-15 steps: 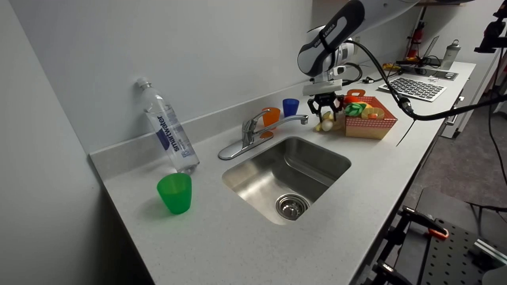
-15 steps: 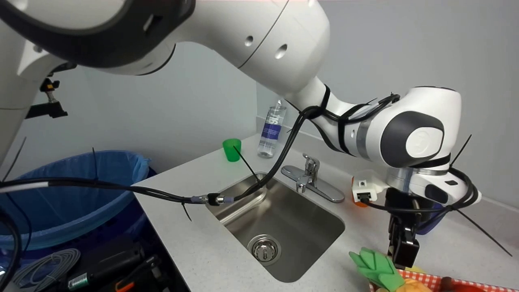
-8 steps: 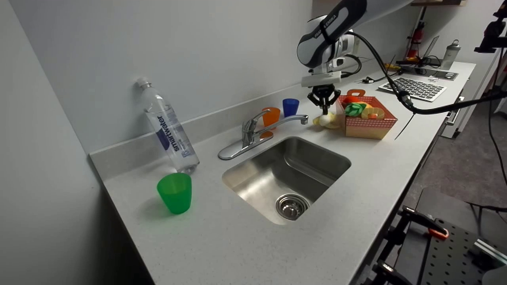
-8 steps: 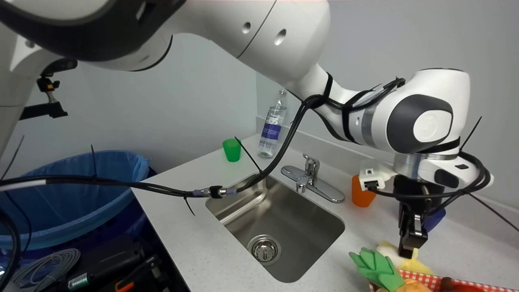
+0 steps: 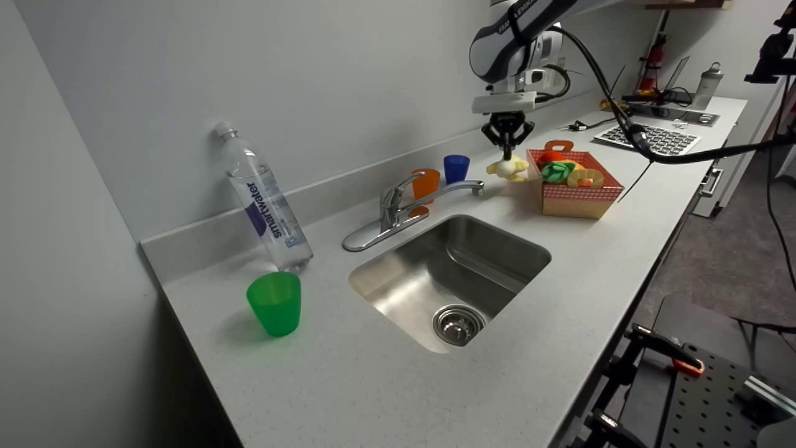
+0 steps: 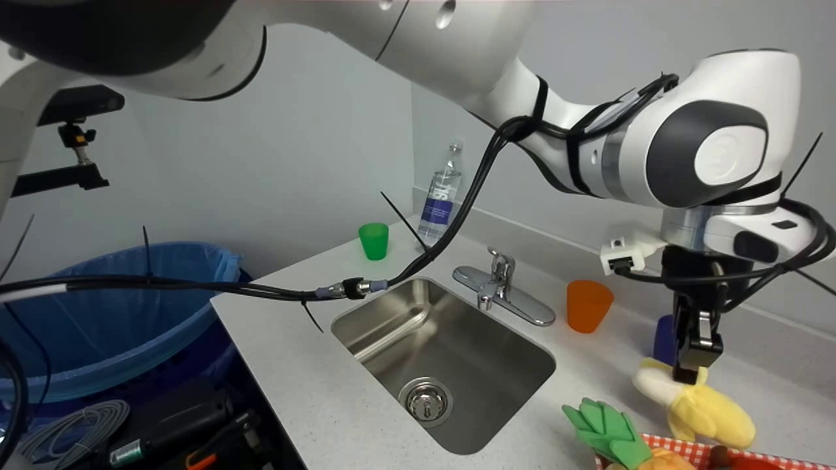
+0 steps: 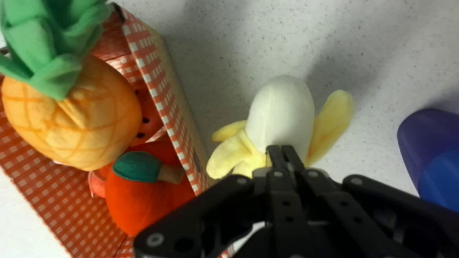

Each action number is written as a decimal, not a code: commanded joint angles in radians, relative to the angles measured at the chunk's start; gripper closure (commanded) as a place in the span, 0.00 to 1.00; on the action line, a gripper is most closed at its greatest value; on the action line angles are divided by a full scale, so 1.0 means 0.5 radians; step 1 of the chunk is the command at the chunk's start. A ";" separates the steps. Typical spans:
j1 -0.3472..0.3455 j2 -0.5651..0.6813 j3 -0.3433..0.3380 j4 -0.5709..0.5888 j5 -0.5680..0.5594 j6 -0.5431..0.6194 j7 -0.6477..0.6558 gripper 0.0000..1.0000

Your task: Pick up the orange plush toy from the countertop and put it in the basket.

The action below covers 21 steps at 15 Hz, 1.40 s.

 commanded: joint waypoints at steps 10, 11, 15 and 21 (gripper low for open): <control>-0.165 -0.241 -0.101 0.045 0.148 -0.129 0.319 0.99; -0.175 -0.243 -0.126 0.036 0.139 -0.155 0.395 0.99; -0.226 -0.240 -0.181 -0.008 0.137 -0.250 0.650 0.99; -0.332 -0.169 -0.180 -0.086 0.164 -0.366 0.831 0.99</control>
